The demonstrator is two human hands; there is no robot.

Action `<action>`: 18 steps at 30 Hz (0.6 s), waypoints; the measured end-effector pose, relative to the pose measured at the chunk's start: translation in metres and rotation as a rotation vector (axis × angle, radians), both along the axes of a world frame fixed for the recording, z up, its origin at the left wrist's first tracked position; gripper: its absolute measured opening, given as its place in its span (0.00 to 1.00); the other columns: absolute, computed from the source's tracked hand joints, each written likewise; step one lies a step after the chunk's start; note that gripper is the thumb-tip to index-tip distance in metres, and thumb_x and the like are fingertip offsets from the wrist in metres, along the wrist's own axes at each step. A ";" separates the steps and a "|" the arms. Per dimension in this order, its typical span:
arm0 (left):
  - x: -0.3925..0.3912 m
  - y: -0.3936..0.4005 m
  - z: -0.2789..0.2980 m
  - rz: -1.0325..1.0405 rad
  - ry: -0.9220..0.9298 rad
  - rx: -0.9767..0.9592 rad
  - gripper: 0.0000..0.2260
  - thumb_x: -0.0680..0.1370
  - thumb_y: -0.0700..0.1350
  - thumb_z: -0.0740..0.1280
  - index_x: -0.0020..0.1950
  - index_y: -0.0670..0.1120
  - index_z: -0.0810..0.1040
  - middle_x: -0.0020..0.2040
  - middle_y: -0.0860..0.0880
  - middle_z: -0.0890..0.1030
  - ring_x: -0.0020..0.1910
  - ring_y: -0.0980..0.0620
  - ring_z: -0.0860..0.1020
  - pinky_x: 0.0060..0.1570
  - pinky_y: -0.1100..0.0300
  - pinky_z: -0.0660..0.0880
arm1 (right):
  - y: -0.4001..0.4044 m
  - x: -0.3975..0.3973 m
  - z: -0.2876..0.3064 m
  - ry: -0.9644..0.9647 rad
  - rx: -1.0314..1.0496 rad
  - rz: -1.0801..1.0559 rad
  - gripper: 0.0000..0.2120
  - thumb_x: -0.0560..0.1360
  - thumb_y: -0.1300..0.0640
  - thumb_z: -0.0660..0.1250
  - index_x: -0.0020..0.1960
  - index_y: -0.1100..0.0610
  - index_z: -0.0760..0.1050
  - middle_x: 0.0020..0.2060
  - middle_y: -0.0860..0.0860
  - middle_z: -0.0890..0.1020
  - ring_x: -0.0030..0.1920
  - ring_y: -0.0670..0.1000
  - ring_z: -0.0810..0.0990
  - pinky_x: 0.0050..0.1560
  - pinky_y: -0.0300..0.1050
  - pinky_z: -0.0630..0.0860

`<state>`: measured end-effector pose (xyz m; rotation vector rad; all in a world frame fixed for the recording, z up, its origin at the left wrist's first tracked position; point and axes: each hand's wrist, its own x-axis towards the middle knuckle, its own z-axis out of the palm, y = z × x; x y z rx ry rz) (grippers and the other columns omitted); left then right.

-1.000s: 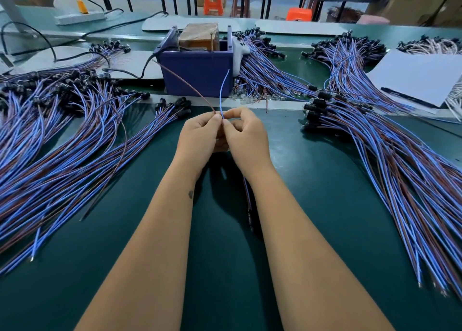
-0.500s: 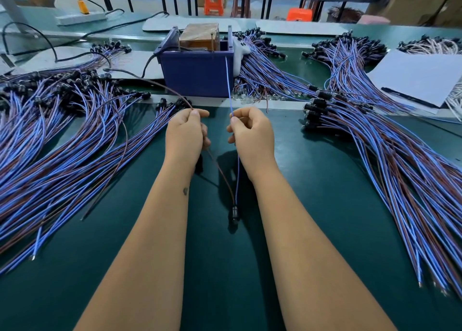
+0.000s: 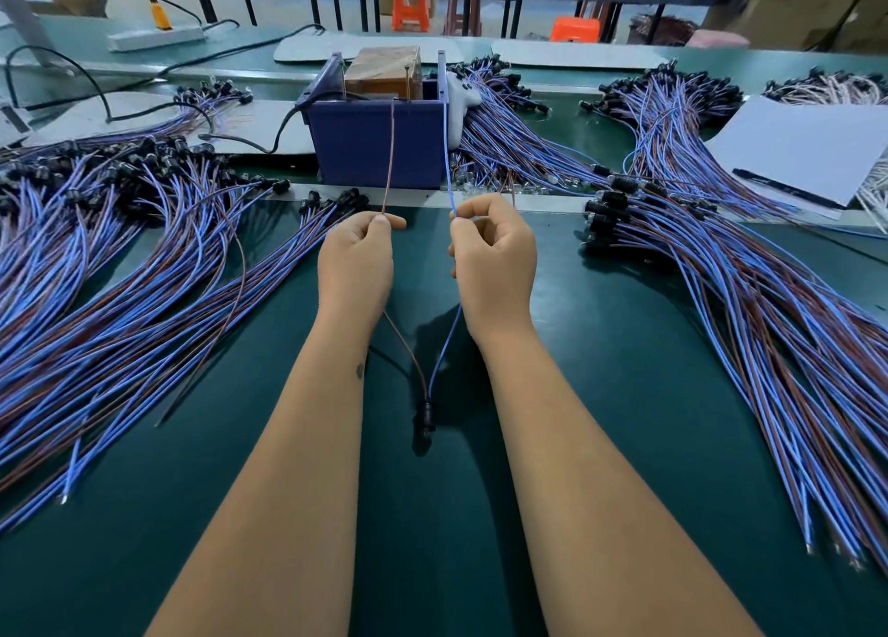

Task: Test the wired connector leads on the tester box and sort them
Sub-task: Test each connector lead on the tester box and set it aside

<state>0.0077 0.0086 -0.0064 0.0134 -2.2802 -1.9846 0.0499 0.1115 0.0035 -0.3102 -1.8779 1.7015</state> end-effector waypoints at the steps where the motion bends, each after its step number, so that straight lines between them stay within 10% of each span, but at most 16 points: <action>1: -0.001 -0.001 0.000 0.015 0.001 -0.011 0.14 0.80 0.44 0.57 0.43 0.52 0.81 0.26 0.53 0.65 0.23 0.55 0.61 0.26 0.61 0.59 | 0.000 0.000 0.000 0.005 -0.004 -0.007 0.05 0.67 0.57 0.61 0.35 0.48 0.72 0.27 0.47 0.72 0.33 0.51 0.71 0.35 0.52 0.71; 18: -0.007 -0.008 -0.002 0.132 -0.027 0.086 0.13 0.80 0.42 0.56 0.44 0.51 0.80 0.27 0.52 0.65 0.23 0.54 0.60 0.26 0.60 0.59 | 0.001 -0.007 -0.008 -0.085 0.207 0.075 0.06 0.77 0.59 0.65 0.47 0.49 0.78 0.30 0.50 0.76 0.38 0.56 0.78 0.42 0.61 0.78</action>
